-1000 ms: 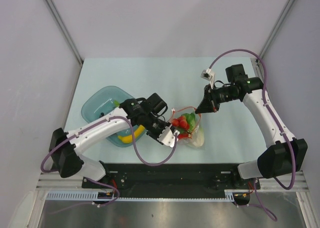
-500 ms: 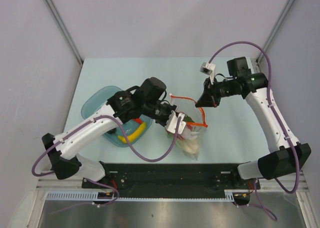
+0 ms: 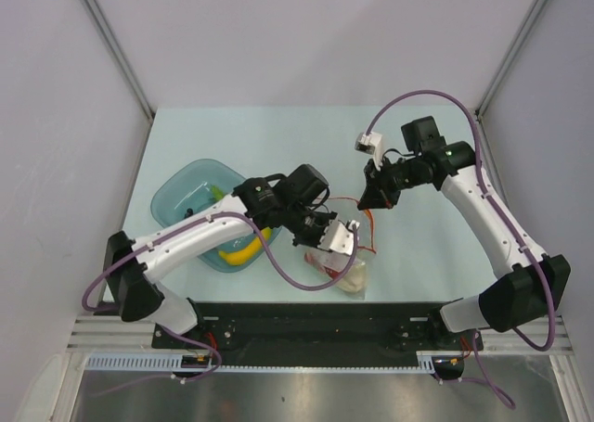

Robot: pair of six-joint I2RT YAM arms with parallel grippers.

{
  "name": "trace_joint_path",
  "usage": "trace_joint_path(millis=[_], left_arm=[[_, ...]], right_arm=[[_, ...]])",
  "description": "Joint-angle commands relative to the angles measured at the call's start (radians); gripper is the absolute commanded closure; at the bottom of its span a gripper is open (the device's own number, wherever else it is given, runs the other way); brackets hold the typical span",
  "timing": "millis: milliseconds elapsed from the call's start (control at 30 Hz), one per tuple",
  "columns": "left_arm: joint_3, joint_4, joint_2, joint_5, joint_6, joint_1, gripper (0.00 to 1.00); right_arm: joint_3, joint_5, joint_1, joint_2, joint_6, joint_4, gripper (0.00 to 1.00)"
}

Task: Place the food in the zip-top bag and seal the zipper
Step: Adjust the zipper food storage bag at the center of the board, then pick up the fake vegetable from the bin.

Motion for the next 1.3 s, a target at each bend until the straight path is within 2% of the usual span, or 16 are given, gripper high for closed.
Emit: trace_joint_path(millis=[0,67,100,133,200,267,333,433,500,533,600,667,800,833,967,1267], left_arm=[[0.042,0.043,-0.076,0.071,-0.105,0.034,0.62],[0.069,0.060,-0.102,0.153,-0.192,0.122,0.51],[0.079,0.065,-0.111,0.234,-0.227,0.164,0.40],[0.085,0.085,-0.122,0.266,-0.261,0.250,0.36],[0.089,0.105,-0.152,0.302,-0.343,0.335,0.31],[0.071,0.138,-0.177,0.340,-0.405,0.465,0.28],[0.042,0.135,-0.182,0.345,-0.413,0.588,0.27],[0.010,0.004,-0.159,0.299,-0.219,0.715,0.30],[0.008,-0.115,-0.096,0.251,0.023,0.780,0.32],[0.011,-0.206,-0.073,0.228,0.075,0.829,0.33],[0.014,-0.271,-0.007,0.182,0.148,0.885,0.31],[-0.019,-0.332,0.009,0.164,0.230,0.915,0.29],[-0.108,-0.196,0.010,0.090,0.283,0.918,0.27],[-0.118,-0.193,0.022,0.098,0.336,0.912,0.27],[-0.113,-0.147,0.073,0.102,0.337,0.854,0.28],[-0.119,0.011,0.242,-0.040,0.423,0.737,0.32]], right_arm=[[0.059,0.012,0.004,-0.001,-0.026,0.043,1.00],[0.054,0.021,0.006,0.008,-0.029,0.040,1.00],[0.053,0.021,0.006,0.008,-0.032,0.040,1.00],[0.053,0.021,0.006,0.005,-0.029,0.046,1.00],[0.048,0.015,0.006,0.005,-0.023,0.055,1.00],[0.048,0.016,0.007,0.007,-0.019,0.064,1.00],[0.048,0.018,0.009,0.013,-0.020,0.061,1.00],[0.053,0.018,0.007,0.019,-0.023,0.061,1.00],[0.058,0.024,0.007,0.028,-0.022,0.061,1.00],[0.061,0.024,0.007,0.031,-0.022,0.057,1.00],[0.065,0.027,0.006,0.039,-0.020,0.054,1.00],[0.065,0.026,0.007,0.042,-0.022,0.054,1.00],[0.065,0.018,0.007,0.059,-0.011,0.054,1.00],[0.067,0.013,0.006,0.062,-0.009,0.055,1.00],[0.073,0.024,0.007,0.071,-0.016,0.048,1.00],[0.082,0.030,0.007,0.088,-0.005,0.043,1.00]])
